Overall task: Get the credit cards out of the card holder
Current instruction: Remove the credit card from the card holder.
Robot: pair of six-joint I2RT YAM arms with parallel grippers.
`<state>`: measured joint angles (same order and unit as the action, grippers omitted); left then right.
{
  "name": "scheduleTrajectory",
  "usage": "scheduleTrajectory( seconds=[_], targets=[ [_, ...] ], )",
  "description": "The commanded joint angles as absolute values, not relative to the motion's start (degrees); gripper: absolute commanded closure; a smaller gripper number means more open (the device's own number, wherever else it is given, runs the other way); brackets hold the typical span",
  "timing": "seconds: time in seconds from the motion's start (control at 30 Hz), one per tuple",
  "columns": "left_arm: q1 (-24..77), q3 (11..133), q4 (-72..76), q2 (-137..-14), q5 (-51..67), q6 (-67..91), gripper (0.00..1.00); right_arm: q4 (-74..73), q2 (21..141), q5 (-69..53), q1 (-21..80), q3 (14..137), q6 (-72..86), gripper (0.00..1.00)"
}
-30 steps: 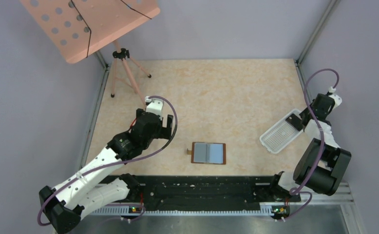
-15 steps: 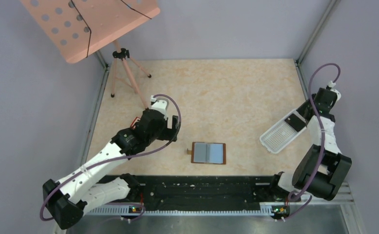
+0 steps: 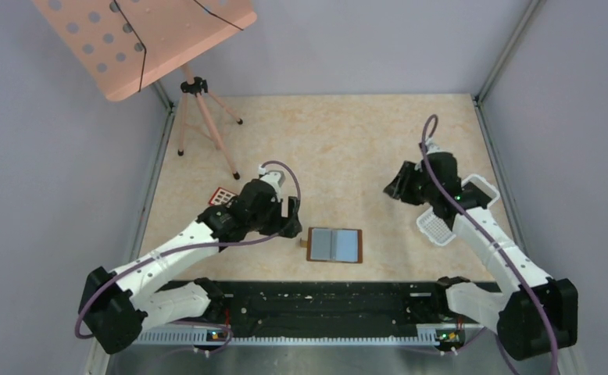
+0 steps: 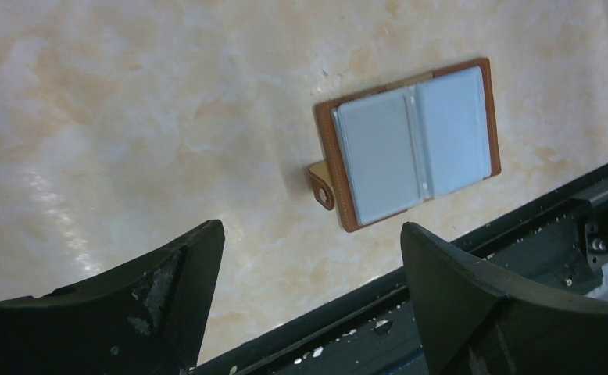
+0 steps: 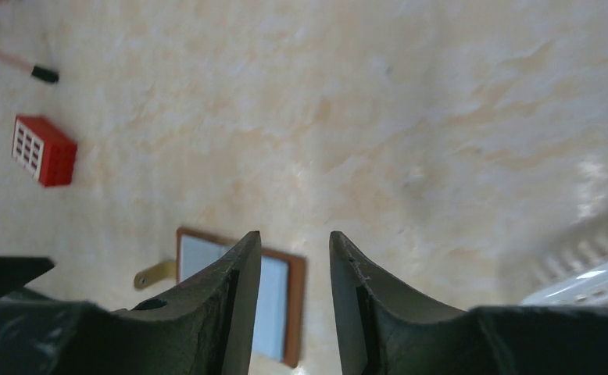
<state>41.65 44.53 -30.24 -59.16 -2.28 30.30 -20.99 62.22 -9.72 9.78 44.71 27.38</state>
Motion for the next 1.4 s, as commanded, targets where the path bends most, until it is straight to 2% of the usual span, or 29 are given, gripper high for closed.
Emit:
scheduleTrajectory(
  seconds=[0.0,0.1,0.27,0.5,0.6,0.67,0.7,0.77,0.83,1.13,1.37],
  targets=[
    [41.6,42.2,-22.5,-64.4,9.1,33.7,0.12,-17.6,57.8,-10.8,20.9,39.6,38.0,0.62],
    [41.7,41.2,-19.7,-68.1,10.7,34.8,0.12,-18.1,57.3,-7.0,29.0,37.4,41.9,0.59],
    [41.7,39.1,-14.5,-73.1,10.5,35.8,0.13,-14.5,57.1,-6.5,35.9,33.2,45.8,0.57],
    [41.7,39.4,-10.9,-81.3,13.3,35.3,0.26,-12.2,57.1,-6.4,38.6,30.5,47.7,0.57],
    [41.7,40.0,-10.3,-83.7,15.0,35.4,0.4,-11.3,57.6,-6.6,39.1,30.5,47.7,0.57],
    [41.7,40.3,-10.2,-84.2,16.2,35.3,0.6,-10.8,58.1,-6.8,39.3,30.6,47.7,0.57],
    [41.7,40.3,-10.3,-84.2,16.7,35.4,0.74,-10.4,58.4,-6.8,39.5,30.6,47.8,0.57],
    [41.7,40.1,-10.4,-83.5,17.4,35.6,0.88,-9.7,59.1,-6.8,40.1,30.8,47.9,0.56],
    [41.7,40.0,-10.3,-82.3,18.6,36.0,1.0,-9.4,60.1,-6.4,41.3,31.4,48.1,0.5],
    [41.7,37.3,-3.3,-76.1,24.5,41.6,1.0,-8.6,66.0,-0.3,49.5,34.3,49.5,0.38],
    [41.7,35.4,-1.0,-74.5,25.1,43.1,1.0,-6.7,70.2,3.2,52.3,35.1,49.6,0.36]
  ],
)
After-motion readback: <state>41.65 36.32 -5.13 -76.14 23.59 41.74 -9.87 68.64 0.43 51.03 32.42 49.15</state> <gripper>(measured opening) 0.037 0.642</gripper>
